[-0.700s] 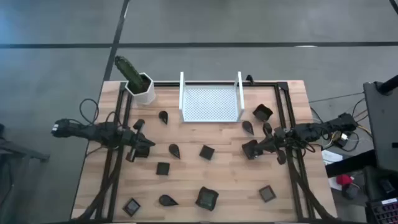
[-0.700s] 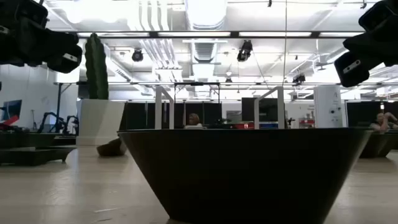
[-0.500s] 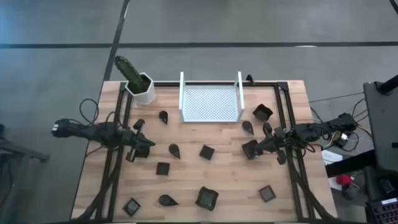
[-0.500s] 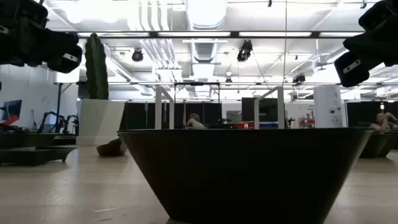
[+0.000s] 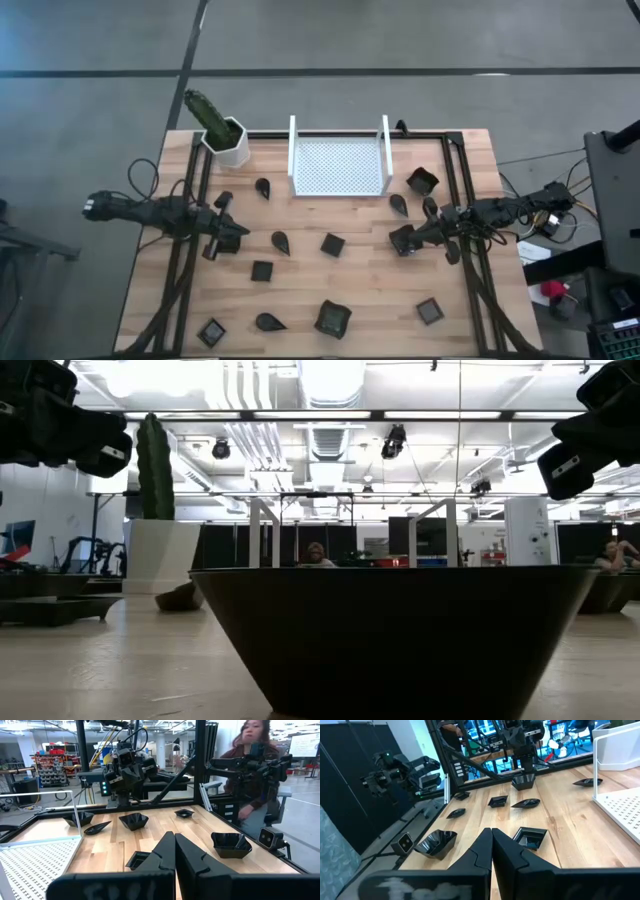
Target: Pick & Place Mini shaped plates
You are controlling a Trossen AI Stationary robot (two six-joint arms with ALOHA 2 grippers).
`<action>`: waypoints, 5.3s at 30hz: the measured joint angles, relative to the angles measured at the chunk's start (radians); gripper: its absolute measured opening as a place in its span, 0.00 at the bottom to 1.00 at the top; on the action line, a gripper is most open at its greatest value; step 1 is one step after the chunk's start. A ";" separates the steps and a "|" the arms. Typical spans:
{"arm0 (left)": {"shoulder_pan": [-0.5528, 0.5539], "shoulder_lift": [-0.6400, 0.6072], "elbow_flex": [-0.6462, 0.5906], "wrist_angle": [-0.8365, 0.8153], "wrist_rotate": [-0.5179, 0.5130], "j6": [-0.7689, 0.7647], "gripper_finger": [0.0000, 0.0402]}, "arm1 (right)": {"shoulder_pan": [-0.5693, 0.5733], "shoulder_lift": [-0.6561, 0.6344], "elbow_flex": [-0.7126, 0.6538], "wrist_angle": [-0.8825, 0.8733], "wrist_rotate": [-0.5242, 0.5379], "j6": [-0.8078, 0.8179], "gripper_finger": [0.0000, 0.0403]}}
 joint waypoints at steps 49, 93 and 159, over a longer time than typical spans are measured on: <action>0.000 0.000 0.000 0.000 0.000 0.000 0.00 | 0.000 0.000 0.000 0.001 0.000 -0.006 0.02; 0.000 0.000 0.000 0.000 0.000 0.000 0.00 | 0.000 0.557 0.524 -0.541 0.330 0.163 0.02; 0.000 0.109 0.059 0.039 -0.019 0.074 0.00 | -0.242 1.304 0.776 -0.992 0.082 0.589 0.27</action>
